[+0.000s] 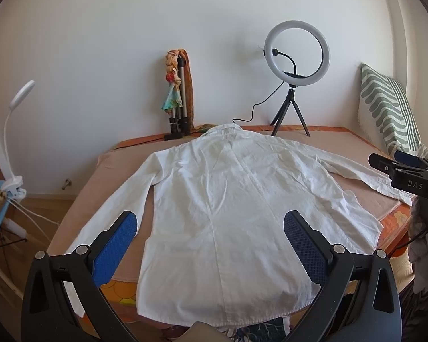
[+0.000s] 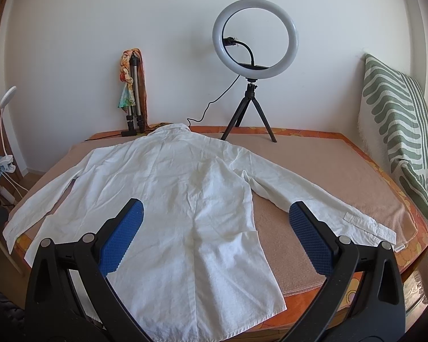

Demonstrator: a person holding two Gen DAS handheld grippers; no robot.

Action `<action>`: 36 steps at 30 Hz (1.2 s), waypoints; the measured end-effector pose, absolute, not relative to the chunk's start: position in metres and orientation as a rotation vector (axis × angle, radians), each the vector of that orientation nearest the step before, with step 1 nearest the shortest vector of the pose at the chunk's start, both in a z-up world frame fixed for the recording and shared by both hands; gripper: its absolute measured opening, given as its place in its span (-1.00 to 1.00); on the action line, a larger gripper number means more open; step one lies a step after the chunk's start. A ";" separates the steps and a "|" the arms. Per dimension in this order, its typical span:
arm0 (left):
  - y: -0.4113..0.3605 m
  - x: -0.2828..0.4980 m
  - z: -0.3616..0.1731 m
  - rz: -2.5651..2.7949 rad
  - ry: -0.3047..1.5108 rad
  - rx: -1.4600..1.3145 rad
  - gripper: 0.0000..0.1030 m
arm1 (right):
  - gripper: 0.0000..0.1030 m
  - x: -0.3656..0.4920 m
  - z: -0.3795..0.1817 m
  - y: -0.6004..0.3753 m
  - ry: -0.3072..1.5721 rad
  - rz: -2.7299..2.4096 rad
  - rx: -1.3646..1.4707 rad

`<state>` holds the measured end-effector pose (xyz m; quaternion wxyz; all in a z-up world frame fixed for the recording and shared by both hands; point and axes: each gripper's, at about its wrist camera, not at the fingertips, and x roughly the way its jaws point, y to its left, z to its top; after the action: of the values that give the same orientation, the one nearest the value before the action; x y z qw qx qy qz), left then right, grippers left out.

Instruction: Fold small clothes

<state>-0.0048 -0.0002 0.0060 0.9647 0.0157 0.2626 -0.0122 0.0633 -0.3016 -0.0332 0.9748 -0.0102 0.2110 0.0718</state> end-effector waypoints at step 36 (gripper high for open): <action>0.002 -0.005 0.007 -0.015 0.531 0.025 0.99 | 1.00 0.065 -0.032 -0.301 0.432 0.154 -0.017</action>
<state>-0.0054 0.0019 0.0070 0.9649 0.0123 0.2623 -0.0074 0.0648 -0.3009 -0.0324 0.9738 -0.0084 0.2143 0.0761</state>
